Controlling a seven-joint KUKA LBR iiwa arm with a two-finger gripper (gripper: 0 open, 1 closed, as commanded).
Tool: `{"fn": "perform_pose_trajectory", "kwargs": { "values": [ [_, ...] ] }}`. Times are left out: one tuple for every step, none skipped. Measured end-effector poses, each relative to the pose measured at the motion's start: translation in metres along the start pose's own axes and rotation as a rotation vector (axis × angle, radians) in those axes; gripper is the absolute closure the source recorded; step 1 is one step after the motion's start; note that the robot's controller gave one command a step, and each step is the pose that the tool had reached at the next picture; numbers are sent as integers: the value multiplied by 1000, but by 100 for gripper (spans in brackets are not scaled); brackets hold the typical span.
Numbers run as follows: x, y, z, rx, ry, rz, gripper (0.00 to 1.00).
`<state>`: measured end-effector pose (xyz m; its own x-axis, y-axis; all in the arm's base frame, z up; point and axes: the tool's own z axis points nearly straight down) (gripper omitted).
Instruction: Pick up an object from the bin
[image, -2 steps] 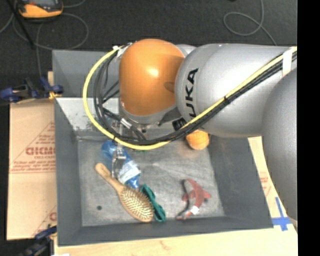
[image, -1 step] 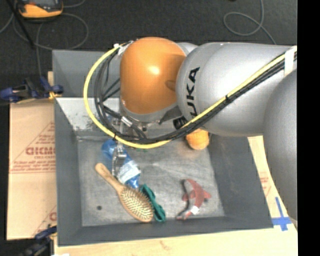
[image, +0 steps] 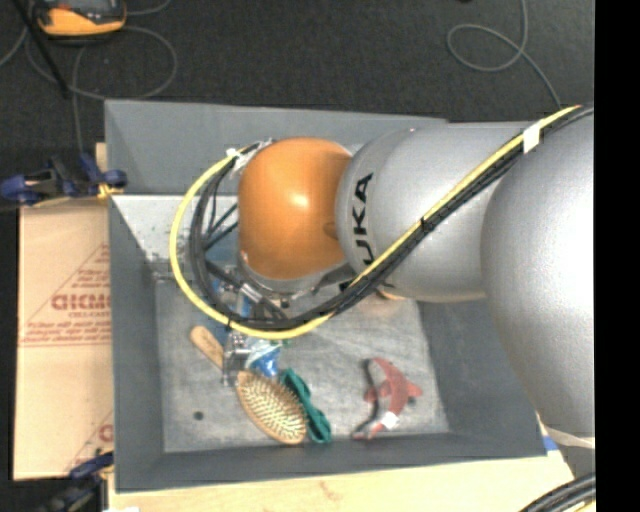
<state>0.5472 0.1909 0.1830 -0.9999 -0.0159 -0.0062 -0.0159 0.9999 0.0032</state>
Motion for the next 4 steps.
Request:
{"fn": "perform_pose_trajectory", "kwargs": {
  "values": [
    [10,0,52,3,2,-184,0],
    [-14,-36,90,0,3,-178,0],
    [-12,-53,93,2,4,-143,0],
    [-18,-49,103,3,15,218,100]
  ]
}}
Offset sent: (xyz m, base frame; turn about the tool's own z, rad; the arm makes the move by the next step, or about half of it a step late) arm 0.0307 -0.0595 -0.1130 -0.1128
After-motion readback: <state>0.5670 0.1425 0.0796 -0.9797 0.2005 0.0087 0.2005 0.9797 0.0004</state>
